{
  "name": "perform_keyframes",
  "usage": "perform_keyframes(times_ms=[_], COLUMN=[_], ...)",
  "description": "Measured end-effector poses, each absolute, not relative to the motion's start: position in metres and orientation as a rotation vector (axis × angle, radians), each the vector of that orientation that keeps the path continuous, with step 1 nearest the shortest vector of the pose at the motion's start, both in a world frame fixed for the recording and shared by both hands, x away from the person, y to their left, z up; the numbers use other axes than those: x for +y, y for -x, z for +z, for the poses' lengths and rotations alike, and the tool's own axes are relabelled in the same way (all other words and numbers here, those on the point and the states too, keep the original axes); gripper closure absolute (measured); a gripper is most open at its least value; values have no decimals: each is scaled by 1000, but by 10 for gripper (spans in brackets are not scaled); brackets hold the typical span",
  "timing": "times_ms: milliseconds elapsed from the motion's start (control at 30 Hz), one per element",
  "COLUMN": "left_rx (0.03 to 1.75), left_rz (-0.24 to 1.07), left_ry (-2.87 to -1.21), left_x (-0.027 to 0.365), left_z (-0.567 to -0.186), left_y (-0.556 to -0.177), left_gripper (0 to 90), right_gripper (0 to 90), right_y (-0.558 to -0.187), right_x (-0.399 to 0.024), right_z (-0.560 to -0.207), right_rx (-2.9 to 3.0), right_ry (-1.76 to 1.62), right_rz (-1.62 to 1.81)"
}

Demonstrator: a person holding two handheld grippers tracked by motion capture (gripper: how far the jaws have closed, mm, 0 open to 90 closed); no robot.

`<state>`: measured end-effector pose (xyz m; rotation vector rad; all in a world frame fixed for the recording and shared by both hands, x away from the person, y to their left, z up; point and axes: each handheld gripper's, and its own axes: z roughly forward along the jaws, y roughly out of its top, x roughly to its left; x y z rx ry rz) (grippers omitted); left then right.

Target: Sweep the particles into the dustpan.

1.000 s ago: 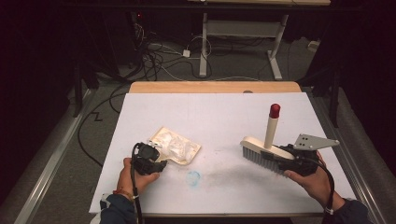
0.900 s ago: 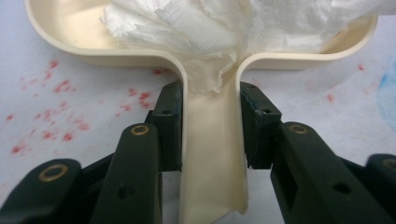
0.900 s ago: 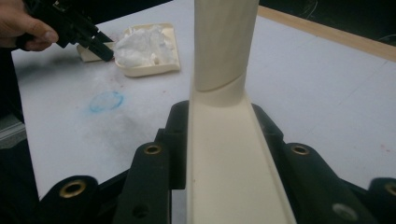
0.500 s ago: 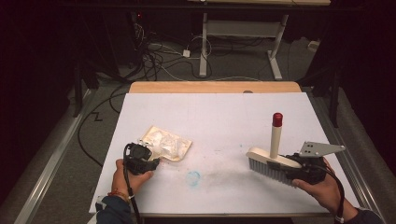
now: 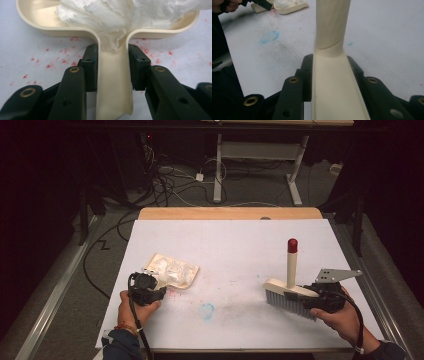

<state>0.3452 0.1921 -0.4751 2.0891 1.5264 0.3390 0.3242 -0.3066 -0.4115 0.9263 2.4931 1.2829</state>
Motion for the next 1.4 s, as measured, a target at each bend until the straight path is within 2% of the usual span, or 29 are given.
perform_keyframes(times_ms=[867, 1133, 1400], left_rx=[1597, 1596, 1628], left_rz=[359, 373, 374], left_ry=[-1999, -2001, -1963], left_x=[191, 190, 188], left_z=[-477, -477, -478], left_y=[-347, -347, -345], left_gripper=[617, 615, 588], right_gripper=[675, 670, 626], right_y=[-348, -365, -389], right_x=[-302, -303, -306], right_z=[-419, -420, -421], right_rx=[2481, 2515, 2525], right_ry=[-997, -1029, -1104], right_rz=[1269, 1247, 1227])
